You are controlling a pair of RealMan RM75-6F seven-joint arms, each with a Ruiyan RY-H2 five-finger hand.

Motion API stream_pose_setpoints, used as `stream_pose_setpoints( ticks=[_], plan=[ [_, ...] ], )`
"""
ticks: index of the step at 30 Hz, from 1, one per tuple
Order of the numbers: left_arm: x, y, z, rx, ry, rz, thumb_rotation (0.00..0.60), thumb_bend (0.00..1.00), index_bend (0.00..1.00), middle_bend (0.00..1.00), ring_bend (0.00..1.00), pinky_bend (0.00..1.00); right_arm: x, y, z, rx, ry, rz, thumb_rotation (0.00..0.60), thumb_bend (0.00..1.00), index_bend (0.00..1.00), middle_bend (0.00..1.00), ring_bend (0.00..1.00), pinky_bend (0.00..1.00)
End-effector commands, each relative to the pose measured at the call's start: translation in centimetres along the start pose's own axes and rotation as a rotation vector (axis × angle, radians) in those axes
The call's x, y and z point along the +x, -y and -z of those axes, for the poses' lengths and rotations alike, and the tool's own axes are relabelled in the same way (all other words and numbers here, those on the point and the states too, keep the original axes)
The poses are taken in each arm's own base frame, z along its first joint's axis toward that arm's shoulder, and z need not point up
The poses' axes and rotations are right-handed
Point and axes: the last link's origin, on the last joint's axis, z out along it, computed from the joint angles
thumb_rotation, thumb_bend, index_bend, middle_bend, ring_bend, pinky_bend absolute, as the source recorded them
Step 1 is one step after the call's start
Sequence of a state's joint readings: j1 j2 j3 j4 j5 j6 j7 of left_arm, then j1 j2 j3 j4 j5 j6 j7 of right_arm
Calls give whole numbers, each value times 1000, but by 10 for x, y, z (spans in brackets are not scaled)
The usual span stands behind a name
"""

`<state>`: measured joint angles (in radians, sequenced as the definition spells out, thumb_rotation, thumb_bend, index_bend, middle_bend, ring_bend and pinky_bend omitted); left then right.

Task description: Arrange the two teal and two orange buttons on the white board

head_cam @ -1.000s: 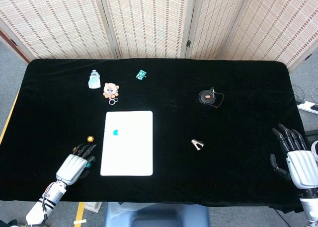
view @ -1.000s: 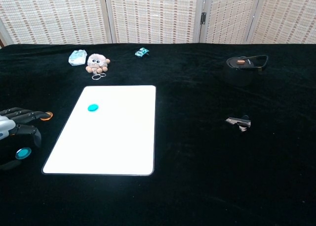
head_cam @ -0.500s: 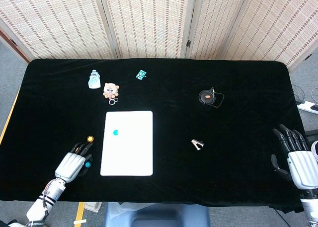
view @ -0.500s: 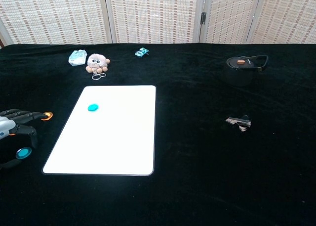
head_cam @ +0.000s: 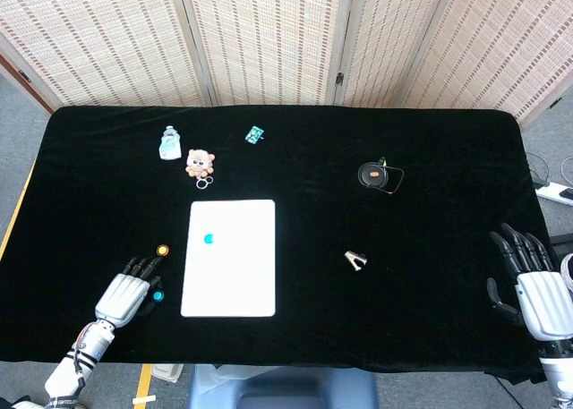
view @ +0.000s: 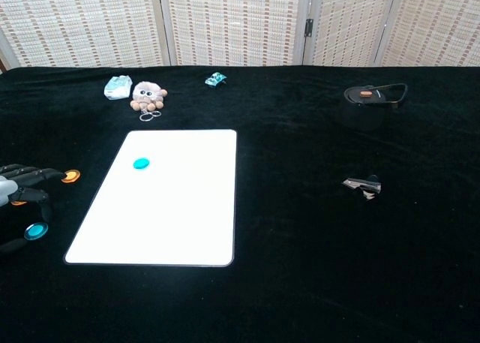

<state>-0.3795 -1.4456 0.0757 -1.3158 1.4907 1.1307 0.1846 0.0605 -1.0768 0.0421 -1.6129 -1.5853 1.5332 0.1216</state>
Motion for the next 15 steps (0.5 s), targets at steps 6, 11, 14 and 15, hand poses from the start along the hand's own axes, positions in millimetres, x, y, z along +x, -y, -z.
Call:
stream_pose_setpoints(
  ticks=[6,11,14,15],
  plan=[
    [-1,-2,-1,-8,0,23,600,431,472,64,0,0,0,0,1,-2,-2,1,546,588,0,0,37,0],
    [0,-4,-1,-20,0,46,600,438,499,70,0,0,1,0,1,-4,-4,2,547,589,0,0,37,0],
    [4,-5,-2,-26,-10,65,600,444,502,73,0,0,1,-1,1,-5,-5,3,546,588,0,0,38,0],
    [7,-5,-3,-30,-17,68,600,445,502,74,0,0,1,-1,1,-5,-5,2,546,588,0,0,38,0]
  ],
)
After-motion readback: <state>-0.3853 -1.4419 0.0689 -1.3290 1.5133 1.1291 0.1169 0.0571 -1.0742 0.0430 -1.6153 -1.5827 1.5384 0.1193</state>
